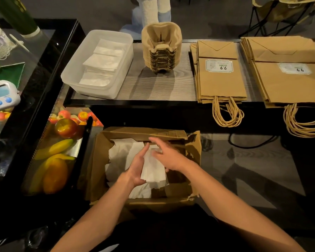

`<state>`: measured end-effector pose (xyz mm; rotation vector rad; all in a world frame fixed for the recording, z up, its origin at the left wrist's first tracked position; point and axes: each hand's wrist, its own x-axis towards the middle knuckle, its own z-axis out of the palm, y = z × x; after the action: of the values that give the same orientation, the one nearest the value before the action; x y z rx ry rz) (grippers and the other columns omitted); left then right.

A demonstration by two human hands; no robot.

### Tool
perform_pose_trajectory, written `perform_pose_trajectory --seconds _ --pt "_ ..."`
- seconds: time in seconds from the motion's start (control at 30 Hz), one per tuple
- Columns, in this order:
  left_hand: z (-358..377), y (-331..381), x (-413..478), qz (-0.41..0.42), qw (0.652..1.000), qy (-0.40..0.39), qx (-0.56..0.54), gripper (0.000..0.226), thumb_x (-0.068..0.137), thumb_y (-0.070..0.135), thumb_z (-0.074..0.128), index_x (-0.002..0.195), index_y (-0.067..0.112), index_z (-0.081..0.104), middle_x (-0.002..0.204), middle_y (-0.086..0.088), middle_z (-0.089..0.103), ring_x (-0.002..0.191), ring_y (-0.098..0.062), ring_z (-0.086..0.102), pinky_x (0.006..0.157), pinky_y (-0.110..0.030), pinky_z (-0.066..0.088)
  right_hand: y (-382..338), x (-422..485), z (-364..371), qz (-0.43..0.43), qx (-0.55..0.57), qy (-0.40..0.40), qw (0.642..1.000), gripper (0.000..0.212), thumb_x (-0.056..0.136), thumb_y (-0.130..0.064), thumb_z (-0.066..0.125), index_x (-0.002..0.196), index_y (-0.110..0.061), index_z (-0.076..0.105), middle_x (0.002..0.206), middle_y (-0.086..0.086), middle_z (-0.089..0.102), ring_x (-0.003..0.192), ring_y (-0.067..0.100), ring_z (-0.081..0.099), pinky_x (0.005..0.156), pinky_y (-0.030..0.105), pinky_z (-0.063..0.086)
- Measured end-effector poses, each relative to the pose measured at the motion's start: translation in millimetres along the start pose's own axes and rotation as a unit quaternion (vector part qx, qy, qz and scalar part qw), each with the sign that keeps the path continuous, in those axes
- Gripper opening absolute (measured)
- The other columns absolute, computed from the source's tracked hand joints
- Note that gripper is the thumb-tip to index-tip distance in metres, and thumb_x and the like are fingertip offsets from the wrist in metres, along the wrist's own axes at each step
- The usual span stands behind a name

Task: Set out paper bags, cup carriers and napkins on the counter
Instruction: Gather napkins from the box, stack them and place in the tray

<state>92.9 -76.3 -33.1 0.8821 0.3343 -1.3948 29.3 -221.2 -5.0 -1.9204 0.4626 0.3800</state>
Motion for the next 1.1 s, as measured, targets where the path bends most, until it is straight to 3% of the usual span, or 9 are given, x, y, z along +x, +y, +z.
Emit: perform_pose_trajectory --seconds 0.07,0.13,0.2,0.4,0.57,0.67,0.77,0.97,1.1 --pt "2 0 -1 -0.019 1.0 -0.011 0.014 0.072 0.094 0.068 0.057 0.14 0.013 0.062 0.124 -0.019 0.064 0.108 -0.037 0.064 0.091 -0.046 0.055 2 4 -2 0.042 0.015 -0.045 0.998 0.041 0.105 -0.035 0.052 0.143 -0.043 0.04 0.132 -0.008 0.052 0.104 0.016 0.063 0.059 0.029 0.06" --pt "4 -3 -2 -0.015 1.0 0.002 0.024 0.053 0.098 0.056 0.057 0.123 0.012 0.074 0.113 -0.02 0.068 0.1 -0.036 0.066 0.088 -0.046 0.055 7 8 1 0.042 0.028 -0.015 0.999 0.024 0.102 -0.033 0.058 0.125 -0.037 0.054 0.113 -0.009 0.057 0.094 0.013 0.065 0.063 0.032 0.063" --pt "5 -4 -4 -0.008 1.0 0.015 0.024 0.036 0.098 0.038 0.06 0.109 0.01 0.079 0.105 -0.021 0.068 0.094 -0.036 0.066 0.084 -0.046 0.055 14 11 6 0.03 0.069 0.012 0.997 0.017 0.1 -0.03 0.063 0.114 -0.038 0.061 0.112 -0.011 0.059 0.1 0.015 0.066 0.066 0.035 0.064" --pt "-11 -3 7 0.018 0.994 0.104 -0.026 0.027 0.1 0.021 0.053 0.121 0.007 0.062 0.092 -0.012 0.065 0.082 -0.026 0.065 0.085 -0.038 0.052 40 9 15 0.142 0.04 0.188 0.971 0.024 0.106 -0.035 0.047 0.126 -0.025 0.057 0.123 -0.004 0.061 0.103 0.016 0.06 0.068 0.024 0.044" --pt "-36 -9 17 0.04 0.967 0.251 0.008 0.024 0.095 0.019 0.064 0.116 0.009 0.066 0.09 -0.011 0.075 0.09 -0.026 0.073 0.092 -0.041 0.055 57 9 42 0.296 -0.072 0.083 0.949 0.022 0.099 -0.031 0.062 0.118 -0.021 0.057 0.118 0.002 0.064 0.109 0.022 0.064 0.084 0.033 0.055" --pt "-42 -15 20 0.041 0.959 0.28 0.027 0.022 0.096 0.022 0.065 0.114 0.009 0.067 0.091 -0.009 0.078 0.101 -0.027 0.073 0.104 -0.044 0.05 54 14 62 0.331 -0.002 0.083 0.94 0.016 0.099 -0.026 0.064 0.111 -0.02 0.055 0.117 0.003 0.065 0.106 0.022 0.066 0.084 0.031 0.057" --pt "-43 -18 18 0.038 0.964 0.265 -0.014 0.015 0.097 0.02 0.062 0.106 0.009 0.068 0.09 -0.01 0.076 0.097 -0.026 0.071 0.107 -0.045 0.048 49 20 69 0.342 0.098 0.071 0.932 0.025 0.097 -0.026 0.068 0.118 -0.014 0.059 0.121 0.005 0.067 0.105 0.023 0.068 0.076 0.028 0.057" --pt "-43 -15 13 0.057 0.966 0.251 -0.021 0.013 0.096 0.02 0.064 0.102 0.01 0.07 0.088 -0.011 0.075 0.092 -0.026 0.07 0.103 -0.045 0.05 48 17 64 0.295 0.118 0.074 0.945 0.046 0.094 -0.023 0.071 0.137 -0.017 0.054 0.139 0.005 0.059 0.127 0.028 0.057 0.1 0.036 0.05" --pt "-42 -11 10 0.06 0.974 0.214 -0.039 0.009 0.096 0.02 0.062 0.1 0.013 0.066 0.084 -0.009 0.068 0.079 -0.022 0.065 0.083 -0.036 0.054 53 11 53 0.223 0.098 0.152 0.958 0.041 0.095 -0.016 0.068 0.131 -0.021 0.048 0.138 0.004 0.058 0.125 0.027 0.058 0.096 0.04 0.055"
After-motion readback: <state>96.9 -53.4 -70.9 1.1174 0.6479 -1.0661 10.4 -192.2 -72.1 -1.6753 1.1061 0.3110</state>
